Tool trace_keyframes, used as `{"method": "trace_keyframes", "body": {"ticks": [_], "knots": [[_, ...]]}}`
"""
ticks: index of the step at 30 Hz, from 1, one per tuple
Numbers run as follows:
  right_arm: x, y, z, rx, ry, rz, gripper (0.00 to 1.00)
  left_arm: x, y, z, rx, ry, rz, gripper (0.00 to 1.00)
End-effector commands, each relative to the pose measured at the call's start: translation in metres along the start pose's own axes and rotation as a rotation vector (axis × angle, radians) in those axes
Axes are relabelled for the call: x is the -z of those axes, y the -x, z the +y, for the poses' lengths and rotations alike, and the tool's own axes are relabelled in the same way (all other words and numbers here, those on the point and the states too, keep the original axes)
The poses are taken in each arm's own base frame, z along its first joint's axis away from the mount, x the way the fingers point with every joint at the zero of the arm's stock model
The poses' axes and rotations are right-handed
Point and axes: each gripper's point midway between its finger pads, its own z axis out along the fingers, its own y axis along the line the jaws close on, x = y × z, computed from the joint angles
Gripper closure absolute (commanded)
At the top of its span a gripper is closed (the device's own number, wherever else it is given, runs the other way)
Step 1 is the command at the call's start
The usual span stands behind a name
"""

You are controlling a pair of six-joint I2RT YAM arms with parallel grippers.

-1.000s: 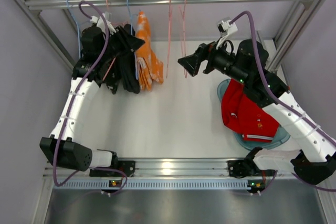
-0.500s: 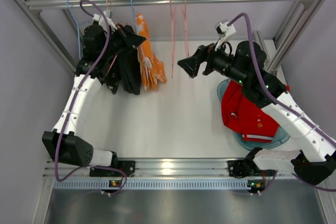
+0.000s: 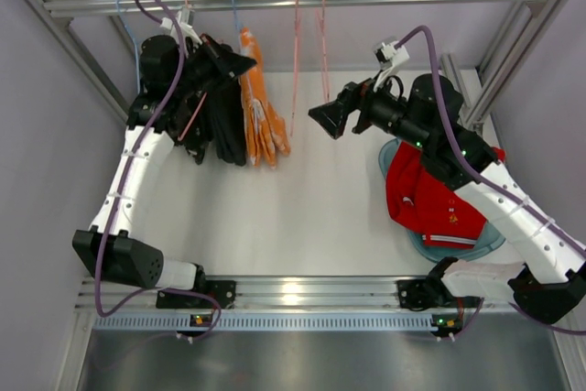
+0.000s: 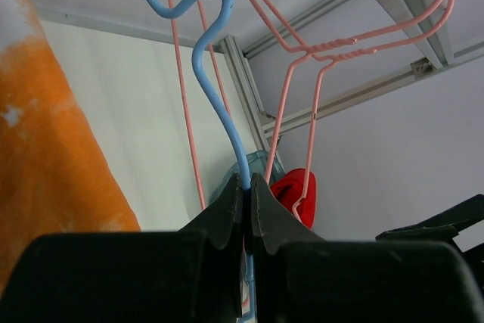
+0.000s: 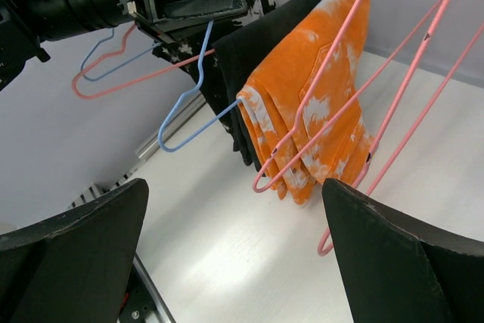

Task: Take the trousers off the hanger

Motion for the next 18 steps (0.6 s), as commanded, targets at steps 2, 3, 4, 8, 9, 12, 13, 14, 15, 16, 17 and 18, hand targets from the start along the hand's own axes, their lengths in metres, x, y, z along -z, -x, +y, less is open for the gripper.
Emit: {"method": "trace_keyframes", "body": {"ticks": [2, 3, 4, 8, 9, 12, 13, 14, 15, 16, 17, 18], "knots": [[0.007, 0.024, 0.009, 0.04, 0.046, -0.094, 0.01, 0.053, 0.08, -0.13, -0.241, -0.35, -0.299, 1.0], [0.006, 0.023, 0.009, 0.044, 0.048, -0.095, 0.01, 0.055, 0.08, -0.131, -0.237, -0.355, -0.297, 1.0], [0.007, 0.023, 0.01, 0.049, 0.054, -0.096, 0.01, 0.06, 0.079, -0.136, -0.239, -0.366, -0.297, 1.0], [0.005, 0.019, 0.008, 0.056, 0.055, -0.089, 0.01, 0.071, 0.072, -0.14, -0.266, -0.385, -0.311, 1.0], [0.005, 0.019, 0.007, 0.057, 0.053, -0.088, 0.01, 0.073, 0.071, -0.141, -0.275, -0.393, -0.316, 1.0], [0.004, 0.017, 0.008, 0.06, 0.06, -0.084, 0.01, 0.079, 0.066, -0.141, -0.288, -0.396, -0.324, 1.0], [0.004, 0.018, 0.008, 0.063, 0.061, -0.089, 0.01, 0.079, 0.064, -0.137, -0.286, -0.388, -0.319, 1.0], [0.003, 0.017, 0.009, 0.064, 0.063, -0.086, 0.01, 0.084, 0.061, -0.139, -0.29, -0.393, -0.321, 1.0], [0.003, 0.017, 0.008, 0.066, 0.062, -0.087, 0.01, 0.085, 0.059, -0.138, -0.288, -0.392, -0.317, 1.0], [0.003, 0.018, 0.01, 0.068, 0.069, -0.088, 0.01, 0.083, 0.052, -0.131, -0.268, -0.382, -0.298, 1.0], [0.002, 0.018, 0.01, 0.08, 0.072, -0.092, 0.01, 0.09, 0.048, -0.134, -0.266, -0.391, -0.296, 1.0], [0.002, 0.017, 0.009, 0.087, 0.076, -0.089, 0.01, 0.09, 0.044, -0.131, -0.255, -0.389, -0.288, 1.0]]}}
